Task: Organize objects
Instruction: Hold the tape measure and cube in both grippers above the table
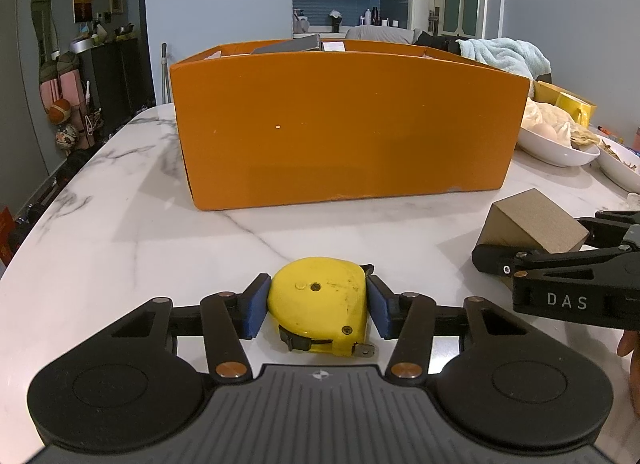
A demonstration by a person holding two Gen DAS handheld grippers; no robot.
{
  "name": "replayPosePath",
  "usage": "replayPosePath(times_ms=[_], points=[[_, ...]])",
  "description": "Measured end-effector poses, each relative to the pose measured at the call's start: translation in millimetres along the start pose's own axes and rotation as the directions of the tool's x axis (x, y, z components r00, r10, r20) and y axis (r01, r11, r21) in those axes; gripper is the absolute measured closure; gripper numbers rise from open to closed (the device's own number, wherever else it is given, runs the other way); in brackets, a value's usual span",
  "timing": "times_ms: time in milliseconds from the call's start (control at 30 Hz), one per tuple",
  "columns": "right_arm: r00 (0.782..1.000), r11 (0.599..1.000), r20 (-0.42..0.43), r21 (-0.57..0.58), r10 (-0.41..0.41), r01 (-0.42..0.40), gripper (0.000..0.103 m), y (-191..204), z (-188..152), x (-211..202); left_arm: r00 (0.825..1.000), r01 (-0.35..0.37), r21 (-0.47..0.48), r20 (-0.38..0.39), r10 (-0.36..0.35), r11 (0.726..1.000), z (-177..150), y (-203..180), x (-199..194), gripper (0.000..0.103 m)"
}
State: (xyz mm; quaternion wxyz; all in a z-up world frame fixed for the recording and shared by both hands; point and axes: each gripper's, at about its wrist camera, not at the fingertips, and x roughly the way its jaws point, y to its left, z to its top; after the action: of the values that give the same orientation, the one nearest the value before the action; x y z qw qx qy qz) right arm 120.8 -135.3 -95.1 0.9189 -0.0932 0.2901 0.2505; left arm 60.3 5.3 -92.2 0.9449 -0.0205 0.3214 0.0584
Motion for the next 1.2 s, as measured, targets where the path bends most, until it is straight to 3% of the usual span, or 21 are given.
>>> replayPosePath(times_ms=[400,1200], points=[[1.000,1.000,-0.004,-0.005,0.008,-0.008,0.042,1,-3,-7,1.000,-0.020,-0.013,-0.014,0.020,1.000,-3,-6,-8,0.044],[0.999,0.998,-0.017,-0.042,0.051,-0.051,0.042,9,-8,-55,0.997,0.037,-0.108,-0.060,-0.044,0.993,-9,2,-36,0.044]])
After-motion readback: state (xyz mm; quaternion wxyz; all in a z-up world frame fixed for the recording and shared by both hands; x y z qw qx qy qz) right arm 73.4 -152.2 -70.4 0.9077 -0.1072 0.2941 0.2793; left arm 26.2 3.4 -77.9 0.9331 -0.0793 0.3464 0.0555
